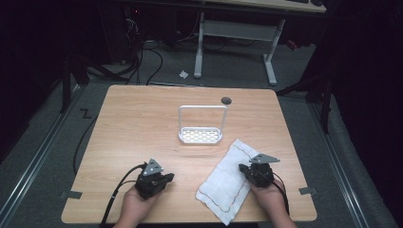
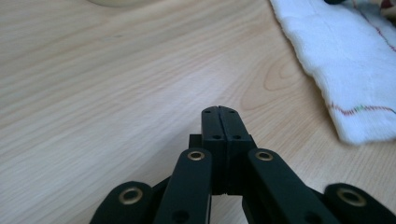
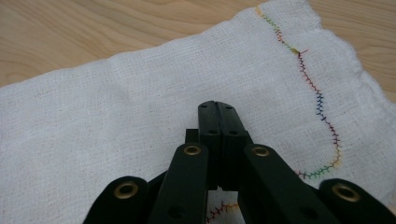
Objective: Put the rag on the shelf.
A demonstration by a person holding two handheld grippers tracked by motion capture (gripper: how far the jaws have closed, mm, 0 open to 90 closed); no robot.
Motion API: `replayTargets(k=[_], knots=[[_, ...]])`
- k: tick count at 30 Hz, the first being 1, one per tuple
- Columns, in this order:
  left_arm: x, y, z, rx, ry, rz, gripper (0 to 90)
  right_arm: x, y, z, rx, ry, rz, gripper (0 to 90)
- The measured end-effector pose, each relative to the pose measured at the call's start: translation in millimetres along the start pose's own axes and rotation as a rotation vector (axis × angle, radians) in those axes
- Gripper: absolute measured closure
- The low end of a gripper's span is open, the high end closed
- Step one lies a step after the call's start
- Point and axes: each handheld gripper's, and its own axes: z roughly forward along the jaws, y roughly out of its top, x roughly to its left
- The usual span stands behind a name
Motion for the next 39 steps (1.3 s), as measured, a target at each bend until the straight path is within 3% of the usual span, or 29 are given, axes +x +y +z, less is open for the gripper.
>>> replayTargets(k=[5, 12, 16, 19, 20, 24, 28, 32, 39], knots=[[-11.5, 7.9, 18.4, -0.008, -0.034, -0.004, 90.0, 17.9, 3.9, 5.1, 0.003, 0.052, -0.052, 90.0], [-33.6, 37.2, 45.1, -0.026, -0.097, 0.024, 90.0, 32.2, 7.1, 9.5, 0.005, 0.093, -0.091, 90.0], [-46.3, 50.2, 60.6, -0.003, -0.12, 0.059, 89.9, 38.7, 8.4, 11.1, 0.007, 0.108, -0.108, 90.0], [-51.8, 52.3, 72.1, 0.043, -0.115, 0.089, 90.0, 38.5, 8.8, 10.9, 0.005, 0.112, -0.107, 90.0], [-52.6, 51.3, 73.7, 0.046, -0.115, 0.094, 90.0, 36.4, 9.4, 5.4, -0.025, 0.105, -0.095, 90.0], [-52.9, 48.0, 70.3, 0.046, -0.115, 0.099, 90.0, 29.2, 9.1, -7.0, -0.069, 0.07, -0.059, 90.0], [-55.2, 42.5, 63.4, 0.053, -0.11, 0.112, 90.0, 18.2, 1.9, -6.7, -0.023, 0.031, -0.042, 90.0], [-56.7, 31.9, 52.5, 0.048, -0.113, 0.112, 90.0, 19.1, 1.6, -2.4, -0.002, 0.04, -0.047, 90.0], [-59.1, 9.4, 29.5, 0.036, -0.12, 0.102, 90.0, 33.5, 8.4, 9.6, 0.003, 0.083, -0.09, 90.0]])
